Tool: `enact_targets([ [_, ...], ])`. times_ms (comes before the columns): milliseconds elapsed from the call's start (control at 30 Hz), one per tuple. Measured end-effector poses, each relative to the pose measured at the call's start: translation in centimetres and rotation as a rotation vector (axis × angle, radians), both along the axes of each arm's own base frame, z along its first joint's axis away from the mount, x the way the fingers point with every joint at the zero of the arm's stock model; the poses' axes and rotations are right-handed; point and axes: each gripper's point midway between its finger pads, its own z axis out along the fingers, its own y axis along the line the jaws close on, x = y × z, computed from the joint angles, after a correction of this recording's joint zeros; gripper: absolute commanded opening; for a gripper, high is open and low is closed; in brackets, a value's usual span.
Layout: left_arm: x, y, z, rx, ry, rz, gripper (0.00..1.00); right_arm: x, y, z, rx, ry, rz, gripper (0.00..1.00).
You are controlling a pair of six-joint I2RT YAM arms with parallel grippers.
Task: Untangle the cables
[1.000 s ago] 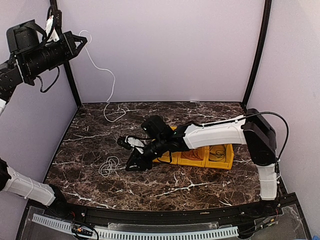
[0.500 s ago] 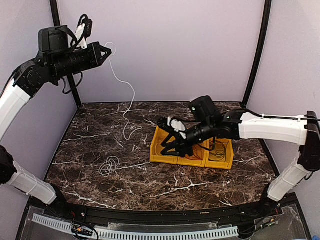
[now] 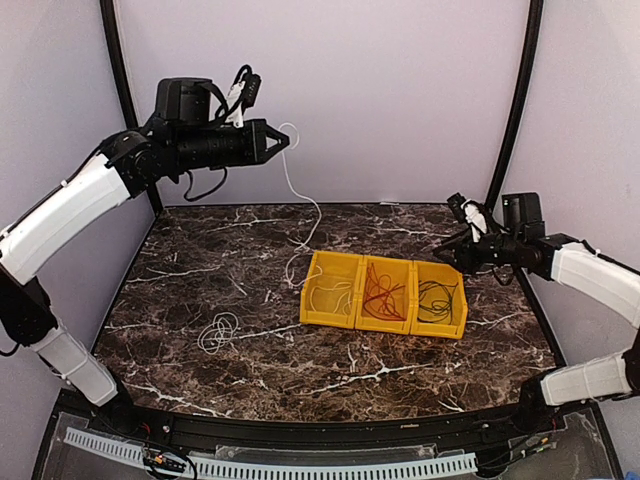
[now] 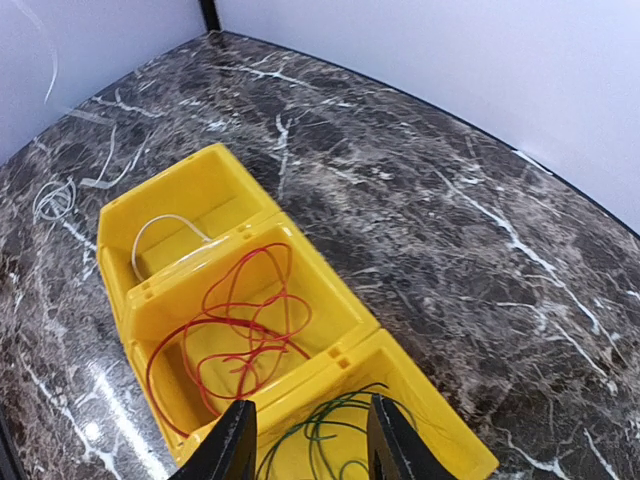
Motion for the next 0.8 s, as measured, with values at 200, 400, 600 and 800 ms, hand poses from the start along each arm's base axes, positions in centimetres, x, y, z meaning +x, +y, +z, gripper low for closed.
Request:
enact_targets([
  [200, 1.1, -3.1, -2.5, 0.000, 0.034, -0.058, 0.00, 2.2, -3.9, 0.9, 0.038, -0.027, -0.127, 0.41],
  [400, 2.1, -4.7, -4.4, -0.007, 0.058, -0.083, 0.00, 2.0, -3.5, 1.1, 0.065, -0.020, -0.105, 0.41],
  [600, 3.0, -6.1, -6.5, -0.003, 0.089, -0.098, 0.00, 2.0, -3.4, 0.9, 0.069, -0.011, -0.097, 0.41],
  [800, 4.3, -6.6, -8.6, 0.045, 0.094, -0.077, 0.00, 2.0, -3.3, 0.8, 0.070, -0.009, -0.094, 0.42],
])
